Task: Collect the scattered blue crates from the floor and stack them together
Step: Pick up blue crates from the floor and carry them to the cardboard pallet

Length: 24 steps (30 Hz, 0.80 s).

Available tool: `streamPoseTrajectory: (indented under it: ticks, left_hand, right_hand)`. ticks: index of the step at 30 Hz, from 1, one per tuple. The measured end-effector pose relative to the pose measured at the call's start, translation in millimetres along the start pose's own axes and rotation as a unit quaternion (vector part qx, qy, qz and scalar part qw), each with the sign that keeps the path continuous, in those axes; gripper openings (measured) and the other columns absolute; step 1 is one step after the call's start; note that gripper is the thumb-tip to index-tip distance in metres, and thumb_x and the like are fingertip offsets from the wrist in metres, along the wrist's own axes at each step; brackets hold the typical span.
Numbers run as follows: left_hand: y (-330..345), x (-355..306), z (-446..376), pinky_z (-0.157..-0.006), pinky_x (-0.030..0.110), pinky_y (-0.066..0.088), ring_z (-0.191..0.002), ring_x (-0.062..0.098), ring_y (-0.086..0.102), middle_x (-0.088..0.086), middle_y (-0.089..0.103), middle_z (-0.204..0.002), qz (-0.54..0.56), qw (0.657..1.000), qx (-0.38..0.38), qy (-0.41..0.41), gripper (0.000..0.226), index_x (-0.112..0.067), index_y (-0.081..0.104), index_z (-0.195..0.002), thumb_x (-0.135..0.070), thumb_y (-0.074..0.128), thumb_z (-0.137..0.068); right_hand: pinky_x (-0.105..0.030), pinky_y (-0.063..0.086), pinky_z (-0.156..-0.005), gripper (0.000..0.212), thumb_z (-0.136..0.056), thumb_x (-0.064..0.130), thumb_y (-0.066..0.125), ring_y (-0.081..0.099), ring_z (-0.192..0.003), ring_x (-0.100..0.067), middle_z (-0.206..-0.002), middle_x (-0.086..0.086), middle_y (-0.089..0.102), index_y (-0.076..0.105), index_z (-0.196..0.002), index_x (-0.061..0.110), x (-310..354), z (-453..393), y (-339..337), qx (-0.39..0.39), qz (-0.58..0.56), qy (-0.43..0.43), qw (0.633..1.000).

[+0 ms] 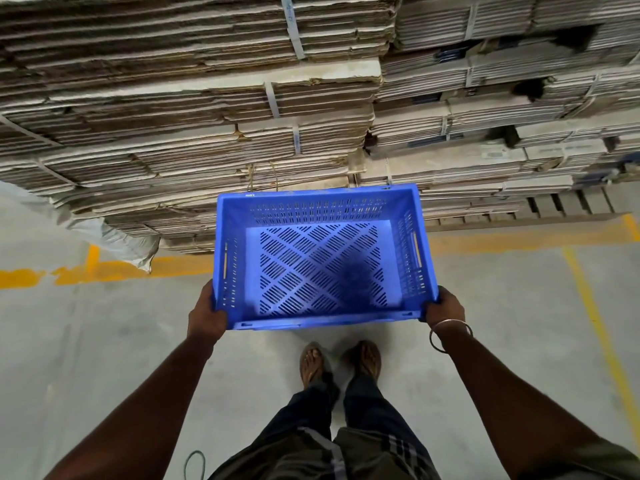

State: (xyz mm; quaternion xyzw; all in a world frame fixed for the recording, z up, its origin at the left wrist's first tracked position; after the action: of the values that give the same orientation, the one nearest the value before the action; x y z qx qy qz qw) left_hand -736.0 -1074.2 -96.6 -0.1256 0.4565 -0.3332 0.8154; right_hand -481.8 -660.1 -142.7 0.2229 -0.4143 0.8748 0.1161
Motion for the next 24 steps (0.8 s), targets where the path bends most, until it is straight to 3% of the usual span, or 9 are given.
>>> streamPoseTrajectory:
  ticks: [6, 12, 16, 19, 22, 24]
  left_hand:
    - [-3.8, -4.4, 10.7, -0.093, 0.046, 0.054, -0.113, 0.025, 0.062, -0.005, 0.064, -0.125, 0.007, 1.000, -0.006, 0.016, 0.077, -0.042, 0.047, -0.138, -0.016, 0.049, -0.065]
    - [-2.0, -3.5, 23.5, -0.090, 0.046, 0.055, -0.107, 0.023, 0.063, -0.010, 0.065, -0.118, 0.005, 0.999, -0.036, 0.025, 0.077, -0.065, 0.046, -0.120, -0.014, 0.043, -0.063]
    - [1.1, 3.1, 25.5, -0.089, 0.043, 0.055, -0.105, 0.023, 0.062, -0.008, 0.065, -0.118, 0.021, 0.998, -0.047, 0.034, 0.083, -0.049, 0.048, -0.136, -0.010, 0.043, -0.063]
    - [2.7, 2.0, 17.0, -0.085, 0.033, 0.052, -0.108, 0.022, 0.062, -0.005, 0.065, -0.124, 0.026, 0.998, -0.041, 0.034, 0.079, -0.035, 0.049, -0.142, 0.004, 0.048, -0.073]
    - [1.1, -5.5, 5.3, -0.073, 0.021, 0.048, -0.109, 0.019, 0.061, -0.005, 0.064, -0.125, 0.023, 0.999, -0.030, 0.023, 0.079, -0.035, 0.051, -0.140, 0.011, 0.047, -0.077]
    - [0.0, -10.1, -0.1, -0.073, 0.023, 0.049, -0.110, 0.020, 0.060, -0.006, 0.063, -0.125, 0.028, 0.999, -0.023, 0.014, 0.077, -0.037, 0.050, -0.140, 0.009, 0.048, -0.079]
  right_hand:
    - [-0.049, 0.060, -0.071, 0.037, -0.075, -0.001, 0.057, 0.067, -0.073, -0.035, -0.083, -0.012, 0.070, 0.069, -0.103, 0.019, 6.7, 21.2, -1.3, -0.015, -0.054, -0.004, 0.998]
    - [-0.048, 0.059, -0.074, 0.030, -0.081, 0.000, 0.058, 0.064, -0.077, -0.036, -0.085, -0.013, 0.068, 0.068, -0.104, 0.016, 7.0, 29.5, -3.2, -0.033, -0.073, -0.020, 0.997]
    - [-0.051, 0.058, -0.076, 0.028, -0.083, 0.006, 0.059, 0.066, -0.079, -0.035, -0.086, -0.009, 0.069, 0.067, -0.105, 0.021, 2.4, 26.4, -0.6, -0.036, -0.076, -0.037, 0.996]
    - [-0.045, 0.056, -0.079, 0.028, -0.085, 0.007, 0.059, 0.064, -0.084, -0.035, -0.090, -0.010, 0.070, 0.067, -0.110, 0.017, 7.9, 23.6, -1.9, -0.042, -0.077, -0.036, 0.995]
    - [-0.035, 0.048, -0.076, 0.028, -0.087, 0.008, 0.057, 0.061, -0.085, -0.034, -0.094, -0.012, 0.068, 0.065, -0.113, 0.014, 12.3, 21.0, -2.0, -0.036, -0.071, -0.035, 0.996]
    - [-0.035, 0.046, -0.075, 0.027, -0.089, 0.009, 0.056, 0.060, -0.085, -0.034, -0.094, -0.013, 0.067, 0.063, -0.114, 0.013, 13.6, 20.6, 0.7, -0.030, -0.061, -0.034, 0.997]
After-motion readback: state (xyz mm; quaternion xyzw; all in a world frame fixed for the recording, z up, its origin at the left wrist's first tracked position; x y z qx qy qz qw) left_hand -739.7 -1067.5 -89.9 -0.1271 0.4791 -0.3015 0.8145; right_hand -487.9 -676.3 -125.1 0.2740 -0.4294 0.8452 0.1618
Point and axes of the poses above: each hand's wrist, its own z-axis away from the middle knuckle, its own y-axis out of the palm, x = y × z, the point moved 1 cm from there along -z, towards the middle knuckle
